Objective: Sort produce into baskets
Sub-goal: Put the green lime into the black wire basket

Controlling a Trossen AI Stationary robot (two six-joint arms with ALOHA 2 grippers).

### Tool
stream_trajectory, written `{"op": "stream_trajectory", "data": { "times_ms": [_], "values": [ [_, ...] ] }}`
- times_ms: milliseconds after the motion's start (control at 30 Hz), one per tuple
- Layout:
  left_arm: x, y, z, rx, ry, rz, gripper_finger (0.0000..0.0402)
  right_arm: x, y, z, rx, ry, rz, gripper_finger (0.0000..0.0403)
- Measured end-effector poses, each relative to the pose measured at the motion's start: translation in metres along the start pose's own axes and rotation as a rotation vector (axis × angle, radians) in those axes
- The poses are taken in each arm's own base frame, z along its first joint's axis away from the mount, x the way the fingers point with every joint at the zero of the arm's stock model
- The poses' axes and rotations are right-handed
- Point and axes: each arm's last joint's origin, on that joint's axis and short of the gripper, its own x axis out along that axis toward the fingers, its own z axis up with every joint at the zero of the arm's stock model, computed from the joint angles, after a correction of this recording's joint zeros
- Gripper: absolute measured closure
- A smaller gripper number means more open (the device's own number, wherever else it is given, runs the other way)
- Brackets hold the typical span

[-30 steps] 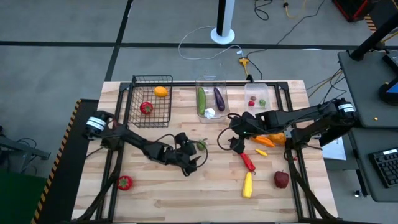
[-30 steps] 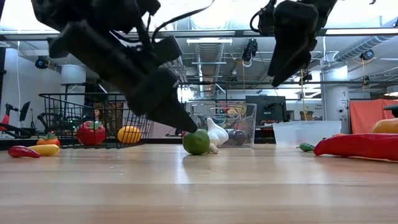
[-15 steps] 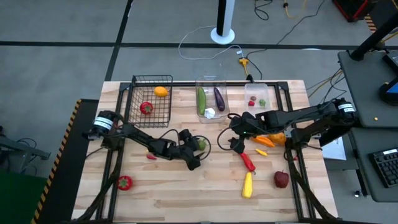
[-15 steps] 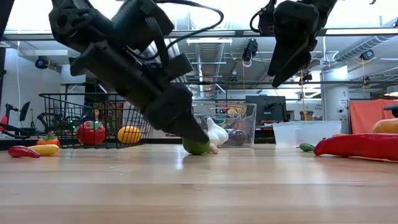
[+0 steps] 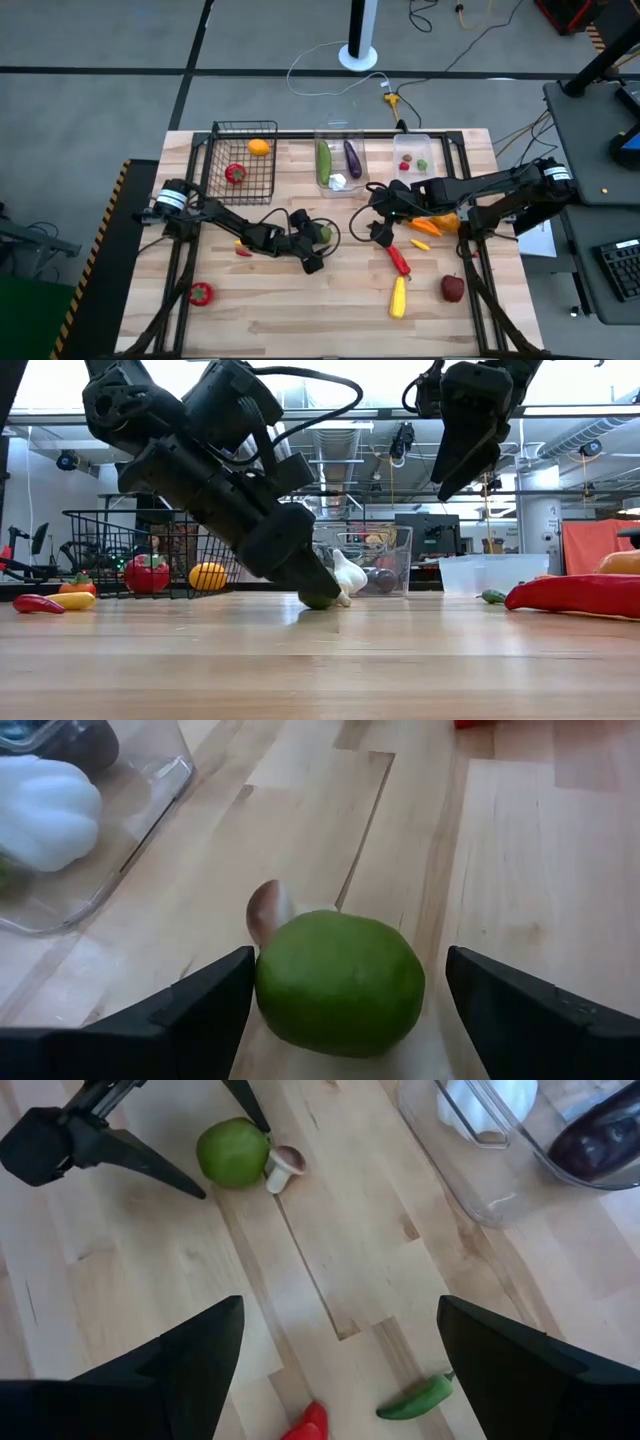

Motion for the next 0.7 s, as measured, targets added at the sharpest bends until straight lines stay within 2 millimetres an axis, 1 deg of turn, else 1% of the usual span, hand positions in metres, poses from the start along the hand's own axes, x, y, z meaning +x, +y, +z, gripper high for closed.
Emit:
{"op": "stream_trajectory", "data": {
  "times_ms": [167, 233, 500, 600, 700],
  "values": [
    [0.0, 0.0, -0.001, 0.008, 0.014, 0.005, 0.0093, 0.0, 0.0, 0.0, 0.0, 0.0, 0.0, 0.0078],
    [0.0, 0.001, -0.002, 0.01, 0.017, 0.006, 0.0102, 0.0, 0.0, 0.0, 0.0, 0.0, 0.0, 0.0078],
    [0.0, 0.001, -0.002, 0.013, 0.022, 0.008, 0.0194, 0.001, 0.0, -0.001, 0.003, 0.002, -0.001, 0.0078],
    [-0.003, 0.0, 0.0, 0.014, 0.02, 0.004, 0.0198, 0.001, 0.0, -0.001, 0.003, 0.001, -0.001, 0.0078],
    [-0.014, -0.002, 0.007, 0.015, 0.01, -0.023, 0.0193, 0.001, 0.0, -0.001, 0.003, 0.002, -0.001, 0.0078]
  ]
}}
